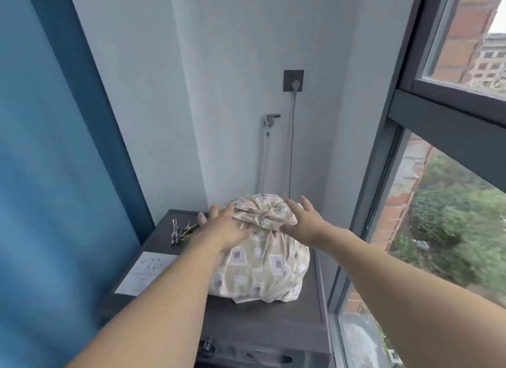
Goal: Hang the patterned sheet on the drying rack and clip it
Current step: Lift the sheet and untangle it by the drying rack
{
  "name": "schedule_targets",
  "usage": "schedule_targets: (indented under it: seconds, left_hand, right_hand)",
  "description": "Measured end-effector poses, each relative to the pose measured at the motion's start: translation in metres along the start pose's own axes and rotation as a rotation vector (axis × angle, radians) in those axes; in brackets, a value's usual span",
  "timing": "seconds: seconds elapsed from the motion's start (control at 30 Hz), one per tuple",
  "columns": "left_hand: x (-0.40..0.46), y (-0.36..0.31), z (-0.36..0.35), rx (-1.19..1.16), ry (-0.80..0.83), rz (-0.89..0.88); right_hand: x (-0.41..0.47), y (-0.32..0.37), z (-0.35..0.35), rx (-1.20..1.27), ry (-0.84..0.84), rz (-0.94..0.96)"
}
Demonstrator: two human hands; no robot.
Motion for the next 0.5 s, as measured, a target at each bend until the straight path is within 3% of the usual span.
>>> schedule_targets:
  seconds: [0.2, 0.27, 0.4, 0.5]
  left_hand:
    - [0.053, -0.012, -0.044, 0.131, -0.036, 0.057]
    - [0.069, -0.008, -0.067, 0.102, 0.009, 0.065]
    - [0.09, -0.002, -0.099, -0.027, 0.138, 0.02]
    - [0.089, -0.003, -0.108, 0.011, 0.172, 0.032]
  right_hand:
    - [0.07, -0.045, -0.009, -0.041, -0.079, -0.064]
    - [0.088, -0.059, -0.014, -0.04, -0.074, -0.07]
    - [0.117, -0.078, -0.04, 0.209, 0.024, -0.086]
    - [0.123, -0.085, -0.046, 0.191, -0.067, -0.121]
Point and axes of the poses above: each hand's wrist, its own x-axis towards the middle knuckle, its own z-axis out of the back of the hand, y = z × x, the point moved 10 cm from there along x, towards the middle knuckle, and after that the axes turned 13 degrees about x, right-handed, at the moved point
